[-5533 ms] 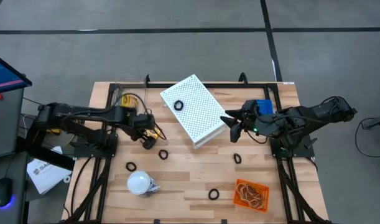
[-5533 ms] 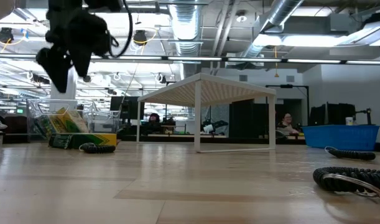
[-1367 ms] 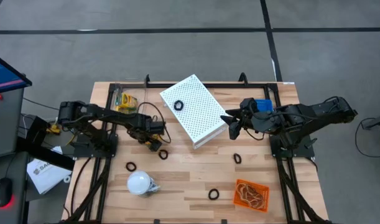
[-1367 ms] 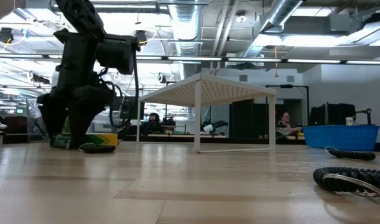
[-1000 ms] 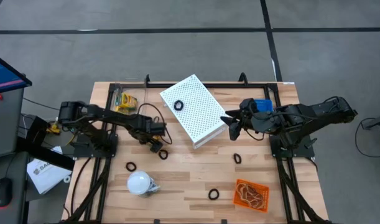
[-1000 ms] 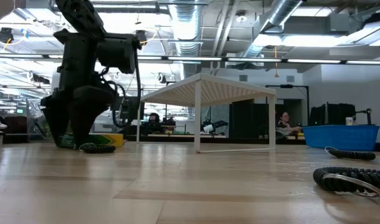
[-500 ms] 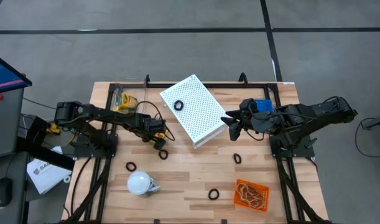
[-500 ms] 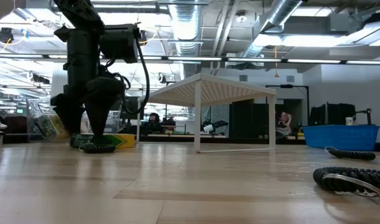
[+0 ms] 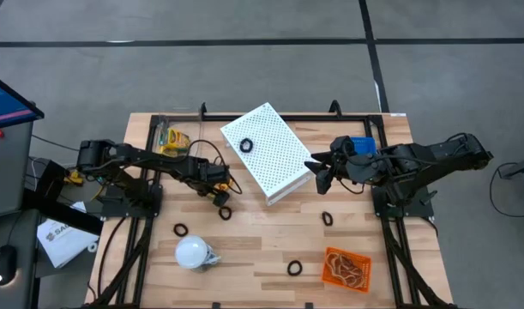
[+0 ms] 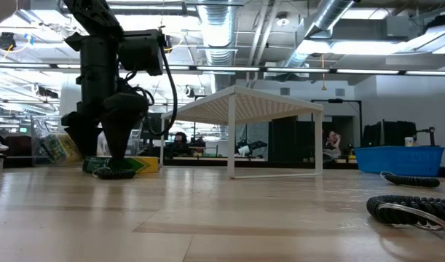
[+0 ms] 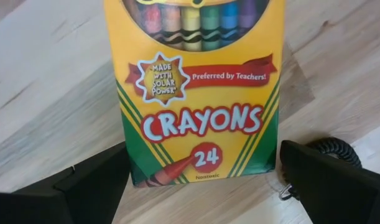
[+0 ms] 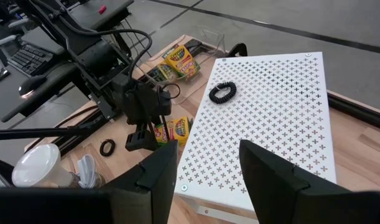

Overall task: Pick & Place Office Desk Supplies
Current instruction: Put the crayon box into the transparent bin

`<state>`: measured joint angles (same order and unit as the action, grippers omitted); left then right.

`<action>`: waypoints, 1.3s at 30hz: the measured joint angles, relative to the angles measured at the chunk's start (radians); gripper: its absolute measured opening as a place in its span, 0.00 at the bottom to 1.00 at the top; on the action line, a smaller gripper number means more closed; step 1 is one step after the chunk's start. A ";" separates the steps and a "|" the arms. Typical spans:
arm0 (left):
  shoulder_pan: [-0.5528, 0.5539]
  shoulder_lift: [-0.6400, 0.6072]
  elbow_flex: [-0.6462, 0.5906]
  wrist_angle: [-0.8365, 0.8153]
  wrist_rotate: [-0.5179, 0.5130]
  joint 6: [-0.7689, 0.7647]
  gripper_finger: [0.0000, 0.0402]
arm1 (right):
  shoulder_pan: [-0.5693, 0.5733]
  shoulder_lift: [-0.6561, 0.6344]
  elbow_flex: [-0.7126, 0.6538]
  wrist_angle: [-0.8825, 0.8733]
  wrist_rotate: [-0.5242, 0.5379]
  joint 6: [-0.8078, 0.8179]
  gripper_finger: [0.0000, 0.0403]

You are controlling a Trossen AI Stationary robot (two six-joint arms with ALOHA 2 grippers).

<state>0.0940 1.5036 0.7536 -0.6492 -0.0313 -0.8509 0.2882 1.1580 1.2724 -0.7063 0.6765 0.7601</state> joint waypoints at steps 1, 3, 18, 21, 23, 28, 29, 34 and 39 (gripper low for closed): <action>0.000 0.000 0.000 0.001 0.000 0.000 1.00 | 0.000 0.000 0.000 0.000 0.000 0.000 0.42; 0.000 0.000 0.000 0.002 -0.002 0.000 1.00 | 0.000 0.000 0.000 0.000 0.000 0.000 0.42; 0.000 0.000 0.000 0.004 -0.014 -0.002 0.97 | 0.015 0.000 0.000 0.000 0.000 0.000 0.42; 0.000 0.000 0.000 0.003 -0.014 -0.002 0.94 | 0.020 0.000 0.000 0.000 0.000 0.000 0.42; 0.000 0.000 0.000 0.003 -0.014 -0.002 0.92 | 0.019 0.000 0.000 0.000 0.000 0.000 0.42; 0.000 0.000 0.000 0.003 -0.013 -0.002 0.86 | 0.018 0.000 0.000 0.000 0.000 0.000 0.42; 0.000 0.000 0.000 0.003 -0.014 -0.002 0.85 | 0.018 0.000 0.000 0.000 0.000 0.000 0.42; 0.000 0.000 0.000 0.004 -0.013 -0.020 0.82 | 0.018 0.000 0.000 0.000 0.000 0.000 0.42; 0.000 -0.001 0.000 0.003 -0.013 -0.022 0.83 | 0.018 0.000 0.000 0.000 0.001 0.000 0.42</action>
<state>0.0940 1.5029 0.7536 -0.6460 -0.0448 -0.8726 0.3065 1.1580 1.2724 -0.7067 0.6773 0.7601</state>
